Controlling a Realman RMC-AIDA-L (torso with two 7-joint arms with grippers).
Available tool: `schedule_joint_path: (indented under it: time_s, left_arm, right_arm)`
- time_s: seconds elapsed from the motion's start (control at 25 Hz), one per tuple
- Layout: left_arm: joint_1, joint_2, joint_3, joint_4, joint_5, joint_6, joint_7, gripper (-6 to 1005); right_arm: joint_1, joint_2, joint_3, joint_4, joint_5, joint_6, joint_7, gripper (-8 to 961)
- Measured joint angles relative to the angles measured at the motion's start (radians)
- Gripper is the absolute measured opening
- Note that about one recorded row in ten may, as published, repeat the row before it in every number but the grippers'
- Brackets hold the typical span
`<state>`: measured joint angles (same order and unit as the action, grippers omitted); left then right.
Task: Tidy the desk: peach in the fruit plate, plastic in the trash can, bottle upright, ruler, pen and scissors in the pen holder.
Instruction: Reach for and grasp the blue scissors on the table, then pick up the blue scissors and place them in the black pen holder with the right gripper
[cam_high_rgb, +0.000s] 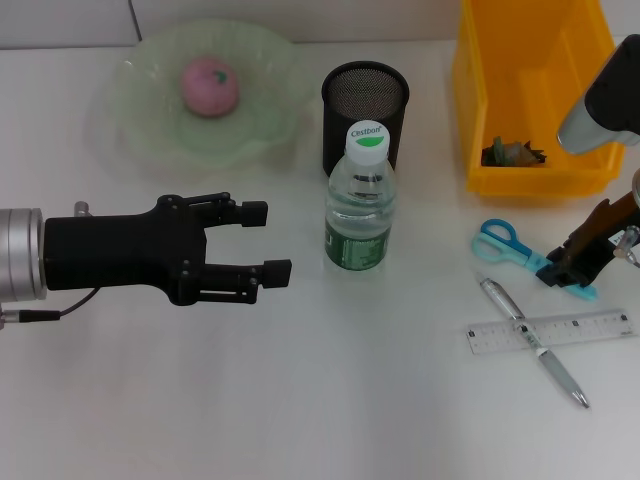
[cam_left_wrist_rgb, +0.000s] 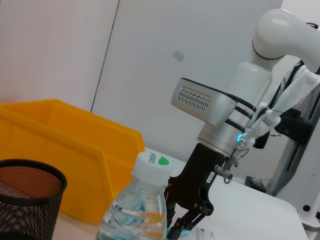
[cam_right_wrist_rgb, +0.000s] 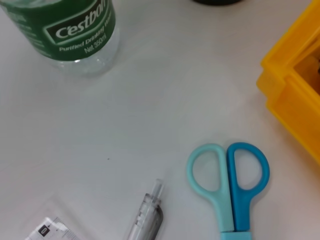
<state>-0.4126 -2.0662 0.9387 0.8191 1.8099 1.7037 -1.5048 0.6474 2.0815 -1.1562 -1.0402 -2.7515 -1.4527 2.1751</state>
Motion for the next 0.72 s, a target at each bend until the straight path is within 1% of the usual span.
schedule_joint_path:
  time_s: [0.16,0.32,0.48,0.64,0.72]
  left_arm:
    - [0.000,0.000,0.000,0.000,0.000,0.003,0.000,859]
    - [0.001,0.000,-0.001,0.000,0.000,0.005,0.000,859]
    - [0.001,0.000,-0.002,0.000,0.000,0.007,0.000,859]
    - [0.002,0.000,-0.002,0.000,0.000,0.012,0.000,859]
    - [0.002,0.000,-0.002,0.001,0.000,0.015,0.000,859]
  right_arm:
    - [-0.004,0.000,0.001,-0.013,0.004,-0.005,0.000,220]
    - [-0.024,0.001,0.010,-0.067,0.016,-0.018,0.000,209]
    - [-0.071,-0.001,0.021,-0.189,0.103,-0.065,0.000,209]
    - [-0.106,-0.003,0.093,-0.309,0.207,-0.112,-0.005,209]
    - [-0.117,-0.002,0.153,-0.352,0.280,-0.128,-0.006,209]
